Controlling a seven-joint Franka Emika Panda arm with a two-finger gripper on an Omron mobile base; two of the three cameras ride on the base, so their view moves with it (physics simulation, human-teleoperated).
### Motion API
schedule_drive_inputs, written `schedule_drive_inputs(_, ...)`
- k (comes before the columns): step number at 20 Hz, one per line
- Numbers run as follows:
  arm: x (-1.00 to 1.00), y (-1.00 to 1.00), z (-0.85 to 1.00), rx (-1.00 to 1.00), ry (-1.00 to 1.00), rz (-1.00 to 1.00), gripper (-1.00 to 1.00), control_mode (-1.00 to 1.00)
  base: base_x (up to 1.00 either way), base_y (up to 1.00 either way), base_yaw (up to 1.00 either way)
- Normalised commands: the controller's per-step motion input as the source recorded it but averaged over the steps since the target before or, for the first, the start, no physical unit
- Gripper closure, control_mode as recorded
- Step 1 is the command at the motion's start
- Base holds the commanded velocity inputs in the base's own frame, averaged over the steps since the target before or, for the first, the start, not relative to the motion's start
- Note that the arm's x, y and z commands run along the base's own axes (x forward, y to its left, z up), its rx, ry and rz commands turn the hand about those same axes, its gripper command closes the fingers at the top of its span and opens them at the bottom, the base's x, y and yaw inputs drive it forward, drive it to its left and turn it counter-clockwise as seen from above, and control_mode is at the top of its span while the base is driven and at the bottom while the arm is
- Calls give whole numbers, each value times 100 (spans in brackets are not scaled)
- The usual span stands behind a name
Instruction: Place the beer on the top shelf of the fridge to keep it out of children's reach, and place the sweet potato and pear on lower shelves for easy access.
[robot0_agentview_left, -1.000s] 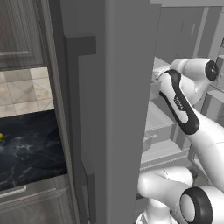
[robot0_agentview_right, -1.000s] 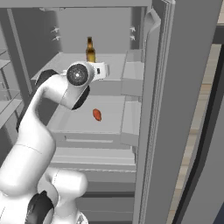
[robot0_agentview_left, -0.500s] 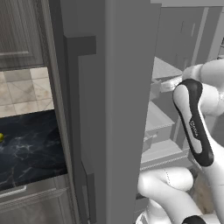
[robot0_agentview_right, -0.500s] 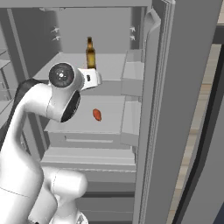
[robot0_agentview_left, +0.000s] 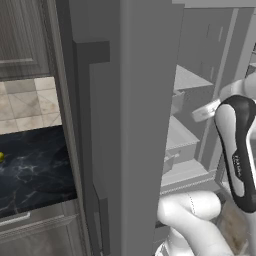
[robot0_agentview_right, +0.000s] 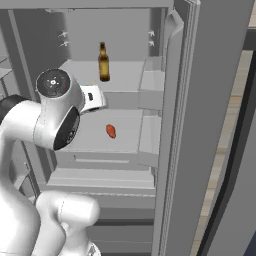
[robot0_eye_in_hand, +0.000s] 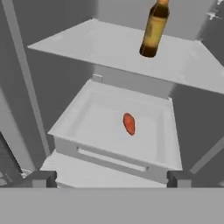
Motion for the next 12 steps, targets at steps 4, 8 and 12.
schedule_drive_inputs(4,-70,4,0,-8,17,8,-100,-100,0,0,0)
schedule_drive_inputs(8,0,0,0,0,0,0,-100,100,-90,0,13)
schedule_drive_inputs(12,0,0,0,0,0,0,-100,100,-100,0,18)
